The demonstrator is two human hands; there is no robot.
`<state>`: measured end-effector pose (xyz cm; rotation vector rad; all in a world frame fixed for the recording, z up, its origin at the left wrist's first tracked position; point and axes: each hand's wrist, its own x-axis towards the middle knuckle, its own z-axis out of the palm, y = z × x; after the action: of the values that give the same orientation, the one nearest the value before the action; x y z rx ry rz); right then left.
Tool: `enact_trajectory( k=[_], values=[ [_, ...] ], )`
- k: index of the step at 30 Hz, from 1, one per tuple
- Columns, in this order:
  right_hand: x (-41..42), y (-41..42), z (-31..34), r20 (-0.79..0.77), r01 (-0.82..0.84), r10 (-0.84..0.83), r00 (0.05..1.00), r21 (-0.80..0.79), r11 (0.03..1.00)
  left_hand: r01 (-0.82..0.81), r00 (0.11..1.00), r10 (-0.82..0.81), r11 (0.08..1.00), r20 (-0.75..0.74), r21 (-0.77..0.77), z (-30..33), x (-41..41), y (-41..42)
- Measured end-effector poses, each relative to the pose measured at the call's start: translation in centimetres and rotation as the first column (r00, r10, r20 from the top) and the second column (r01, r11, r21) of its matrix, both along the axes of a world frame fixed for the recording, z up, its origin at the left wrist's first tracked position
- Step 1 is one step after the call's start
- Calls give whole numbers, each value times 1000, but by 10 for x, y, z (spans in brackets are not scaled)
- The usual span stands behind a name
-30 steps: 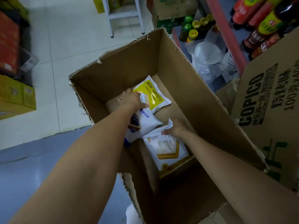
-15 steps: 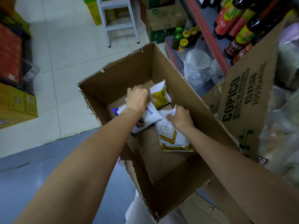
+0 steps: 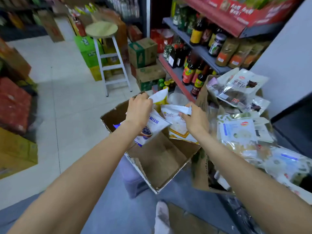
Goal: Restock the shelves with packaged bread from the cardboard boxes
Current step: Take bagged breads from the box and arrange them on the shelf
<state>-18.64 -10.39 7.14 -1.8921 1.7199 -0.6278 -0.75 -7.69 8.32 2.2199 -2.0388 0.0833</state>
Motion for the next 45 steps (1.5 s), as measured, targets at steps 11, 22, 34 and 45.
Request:
enact_trajectory(
  k=[11,22,34,45],
  values=[
    [-153,95,186,537,506,-316,783,-252,825,266,939,-333,861,-86,-434,188,-159,40],
    [-439,196,264,755,803,-374,539,-328,497,474,579,-720,679,-382,-561,268,-459,85],
    [-662,189,283,785,863,-431,445,-246,442,354,424,-634,774,-647,-526,302,-663,99],
    [-679,167,275,-4,573,-679,734,-532,623,278,498,-600,794,-626,-540,308,-647,90]
  ],
)
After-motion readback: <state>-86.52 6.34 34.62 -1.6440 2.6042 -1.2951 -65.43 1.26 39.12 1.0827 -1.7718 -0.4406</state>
